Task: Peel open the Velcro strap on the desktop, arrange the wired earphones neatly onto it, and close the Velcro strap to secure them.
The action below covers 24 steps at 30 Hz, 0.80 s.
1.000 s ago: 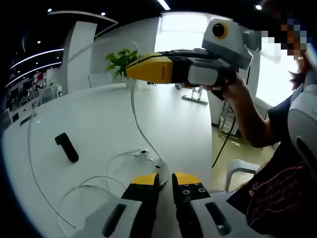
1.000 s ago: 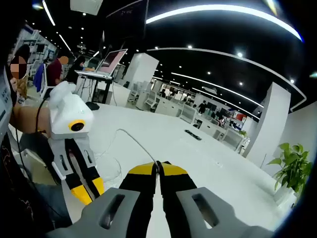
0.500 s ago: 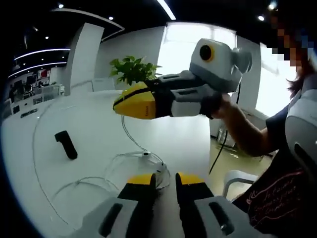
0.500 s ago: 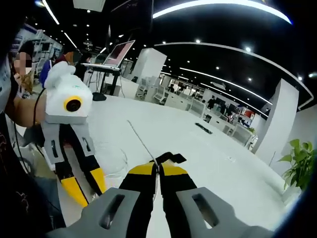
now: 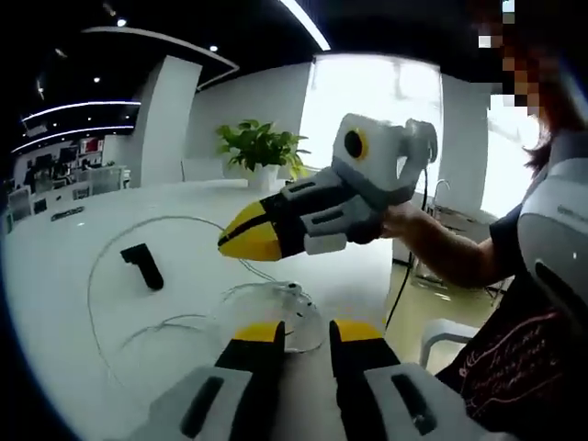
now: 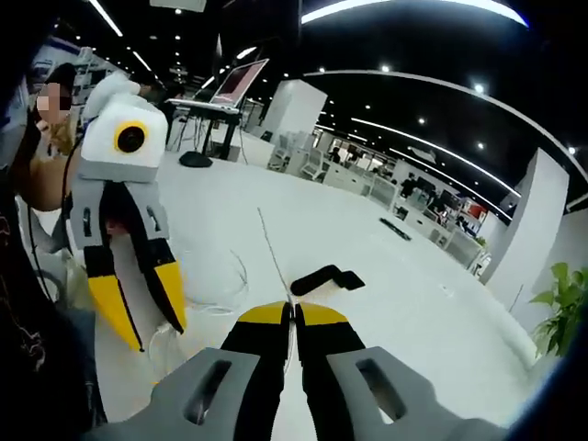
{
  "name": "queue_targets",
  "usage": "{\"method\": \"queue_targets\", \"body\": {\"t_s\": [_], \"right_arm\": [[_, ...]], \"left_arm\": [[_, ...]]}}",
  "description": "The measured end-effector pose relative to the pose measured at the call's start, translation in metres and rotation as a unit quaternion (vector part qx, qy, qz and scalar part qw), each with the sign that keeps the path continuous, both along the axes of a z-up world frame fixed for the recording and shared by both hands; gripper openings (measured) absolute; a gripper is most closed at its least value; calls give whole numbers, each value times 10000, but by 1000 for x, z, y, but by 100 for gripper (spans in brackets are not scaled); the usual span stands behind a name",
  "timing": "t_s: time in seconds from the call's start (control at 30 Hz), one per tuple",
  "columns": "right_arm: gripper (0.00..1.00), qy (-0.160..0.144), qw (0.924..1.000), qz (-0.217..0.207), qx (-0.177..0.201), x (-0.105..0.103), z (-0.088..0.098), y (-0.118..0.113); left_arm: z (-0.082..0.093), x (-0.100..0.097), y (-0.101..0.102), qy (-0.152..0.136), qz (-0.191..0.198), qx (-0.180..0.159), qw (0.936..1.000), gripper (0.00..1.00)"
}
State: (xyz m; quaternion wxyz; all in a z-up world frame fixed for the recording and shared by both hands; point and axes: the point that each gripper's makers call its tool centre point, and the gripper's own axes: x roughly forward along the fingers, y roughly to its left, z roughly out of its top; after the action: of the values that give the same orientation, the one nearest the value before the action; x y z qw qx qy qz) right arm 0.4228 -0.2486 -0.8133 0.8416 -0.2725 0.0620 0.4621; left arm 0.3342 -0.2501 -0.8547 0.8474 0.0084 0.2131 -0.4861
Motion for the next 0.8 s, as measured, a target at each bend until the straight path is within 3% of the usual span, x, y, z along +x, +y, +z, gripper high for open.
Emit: {"method": "queue_targets", "body": {"t_s": [0.23, 0.37, 0.6, 0.73, 0.8], "right_arm": [[6, 187, 9996, 92, -164, 0, -9, -10], [6, 552, 9968, 541, -225, -6, -17, -1], [7, 720, 9914, 973, -498, 0, -32, 13], [14, 1025, 9882, 1139, -51, -7, -25, 18], [15, 1006, 9888, 1097, 108, -6, -19, 12]], "left_arm": [[-1, -1, -15, 79, -205, -38, 9998, 23], [-1, -2, -18, 157, -240, -83, 9996, 23], [-3, -3, -19, 150, -226, -11, 9996, 23], [-1, -2, -18, 171, -145, -109, 9997, 23], [-3, -2, -17, 180, -127, -120, 9997, 23]]}}
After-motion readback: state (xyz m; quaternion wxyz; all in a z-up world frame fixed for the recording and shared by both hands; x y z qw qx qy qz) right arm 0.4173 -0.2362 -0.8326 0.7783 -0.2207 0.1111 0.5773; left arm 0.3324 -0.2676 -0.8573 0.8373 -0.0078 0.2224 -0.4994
